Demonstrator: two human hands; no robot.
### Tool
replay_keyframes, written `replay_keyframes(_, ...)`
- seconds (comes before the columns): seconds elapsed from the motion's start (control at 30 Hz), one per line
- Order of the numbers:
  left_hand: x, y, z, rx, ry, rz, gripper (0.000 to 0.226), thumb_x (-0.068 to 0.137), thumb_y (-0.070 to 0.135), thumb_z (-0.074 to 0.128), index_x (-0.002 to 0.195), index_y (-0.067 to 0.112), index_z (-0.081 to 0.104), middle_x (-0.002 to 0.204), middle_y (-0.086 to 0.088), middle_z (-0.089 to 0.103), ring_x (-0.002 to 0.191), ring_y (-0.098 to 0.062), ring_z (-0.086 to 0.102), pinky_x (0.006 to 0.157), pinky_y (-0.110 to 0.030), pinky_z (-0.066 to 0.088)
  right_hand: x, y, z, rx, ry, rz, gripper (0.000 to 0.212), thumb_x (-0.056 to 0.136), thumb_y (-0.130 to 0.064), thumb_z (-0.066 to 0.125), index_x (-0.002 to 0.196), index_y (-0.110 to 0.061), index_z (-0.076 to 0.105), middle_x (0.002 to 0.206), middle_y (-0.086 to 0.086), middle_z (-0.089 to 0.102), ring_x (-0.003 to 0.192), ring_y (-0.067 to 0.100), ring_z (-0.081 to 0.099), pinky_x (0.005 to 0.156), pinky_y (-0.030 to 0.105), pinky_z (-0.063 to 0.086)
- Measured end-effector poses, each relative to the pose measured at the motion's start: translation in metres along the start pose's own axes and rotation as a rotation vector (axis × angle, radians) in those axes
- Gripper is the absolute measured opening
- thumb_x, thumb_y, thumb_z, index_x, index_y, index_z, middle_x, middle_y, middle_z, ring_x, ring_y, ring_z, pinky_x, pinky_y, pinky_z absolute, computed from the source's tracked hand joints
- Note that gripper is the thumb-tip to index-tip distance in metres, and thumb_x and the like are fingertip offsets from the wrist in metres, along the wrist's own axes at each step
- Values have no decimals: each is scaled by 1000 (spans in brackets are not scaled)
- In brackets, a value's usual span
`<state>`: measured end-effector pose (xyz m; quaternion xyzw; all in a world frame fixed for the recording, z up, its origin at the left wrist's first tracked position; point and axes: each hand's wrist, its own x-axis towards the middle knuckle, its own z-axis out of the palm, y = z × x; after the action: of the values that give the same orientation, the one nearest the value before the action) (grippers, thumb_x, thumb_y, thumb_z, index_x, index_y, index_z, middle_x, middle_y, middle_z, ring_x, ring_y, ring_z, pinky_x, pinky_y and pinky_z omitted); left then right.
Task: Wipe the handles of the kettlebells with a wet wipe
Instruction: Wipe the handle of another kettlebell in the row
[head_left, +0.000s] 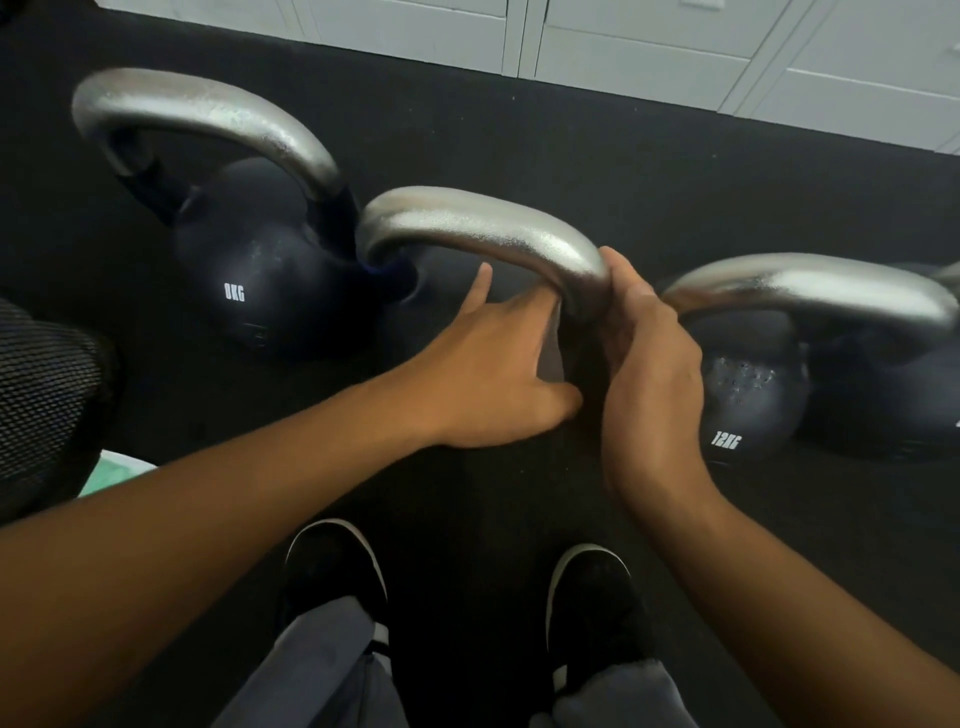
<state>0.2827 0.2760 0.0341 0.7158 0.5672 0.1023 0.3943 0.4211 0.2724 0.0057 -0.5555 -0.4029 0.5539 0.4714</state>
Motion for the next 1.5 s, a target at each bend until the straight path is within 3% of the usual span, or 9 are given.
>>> replay_keyframes(0.13, -11, -2, 9, -42, 65, -10, 55, 89, 23, 68, 138, 26, 44, 130, 13, 59, 132, -5, 50, 130, -42, -3, -12, 5, -6, -150, 24, -56, 54, 99, -36, 40, 148, -25, 57, 146, -11, 61, 138, -1, 52, 121, 36, 39)
replay_keyframes(0.3, -13, -7, 5, -16, 187, -12, 57, 92, 12, 66, 145, 25, 50, 141, 9, 52, 130, -5, 49, 116, -32, 39, -23, 1, -7, -174, 125, -233, 42, 99, -23, 46, 138, -25, 63, 136, -10, 65, 129, 1, 58, 113, 28, 46)
replay_keyframes(0.53, -11, -10, 8, -9, 232, -9, 36, 97, 13, 64, 129, 28, 59, 129, 8, 52, 112, -5, 52, 80, -13, 39, -47, 15, -6, -421, 9, -593, 23, 96, -2, 56, 102, -16, 73, 95, 1, 67, 89, 11, 64, 80, 21, 47)
replay_keyframes(0.67, -14, -10, 7, -37, 242, -26, 47, 97, 9, 60, 140, 27, 56, 134, 10, 52, 120, -2, 51, 85, -11, 39, -50, 34, -9, -654, -31, -483, 54, 93, -12, 60, 147, -10, 55, 140, 2, 53, 131, 9, 52, 109, 20, 43)
replay_keyframes(0.8, -19, -9, 12, -89, 281, -42, 59, 97, 10, 58, 153, 27, 46, 143, 11, 50, 131, -4, 48, 104, -21, 41, -54, 43, -4, -739, -151, -442, 81, 99, -20, 55, 166, -9, 11, 175, 8, 2, 161, 6, 1, 124, 13, 11)
replay_keyframes(1.0, -27, -17, 15, -231, 354, 2, 62, 98, 5, 54, 156, 23, 43, 152, 10, 50, 136, 1, 48, 112, -20, 41, -49, 54, 10, -711, -269, -447, 83, 106, -28, 44, 157, -20, -21, 164, -9, -36, 156, 2, -22, 131, 43, 19)
replay_keyframes(1.17, -50, -30, 23, -249, 583, 73, 61, 96, -2, 55, 154, 14, 46, 157, 5, 47, 147, 0, 38, 122, -24, 32, -44, 68, 9, -775, -275, -347, 88, 105, -40, 40, 152, -29, -34, 162, -3, -44, 155, 4, -27, 132, 41, 8)
replay_keyframes(1.33, -59, -43, 32, -48, 838, 139, 58, 94, 7, 60, 150, 3, 48, 154, -13, 42, 148, -21, 39, 121, -43, 36, -39, 60, 21, -781, -180, -471, 88, 104, -39, 40, 161, -10, -21, 165, 10, -36, 158, 17, -25, 132, 37, -1)
replay_keyframes(1.5, -54, -52, 24, 65, 788, 116, 68, 99, 21, 52, 161, 5, 28, 170, -20, 11, 160, -33, 8, 125, -61, 19, -36, 71, 15, -778, -209, -451, 89, 106, -36, 42, 158, -20, -29, 163, 2, -43, 159, 16, -22, 132, 46, 8)
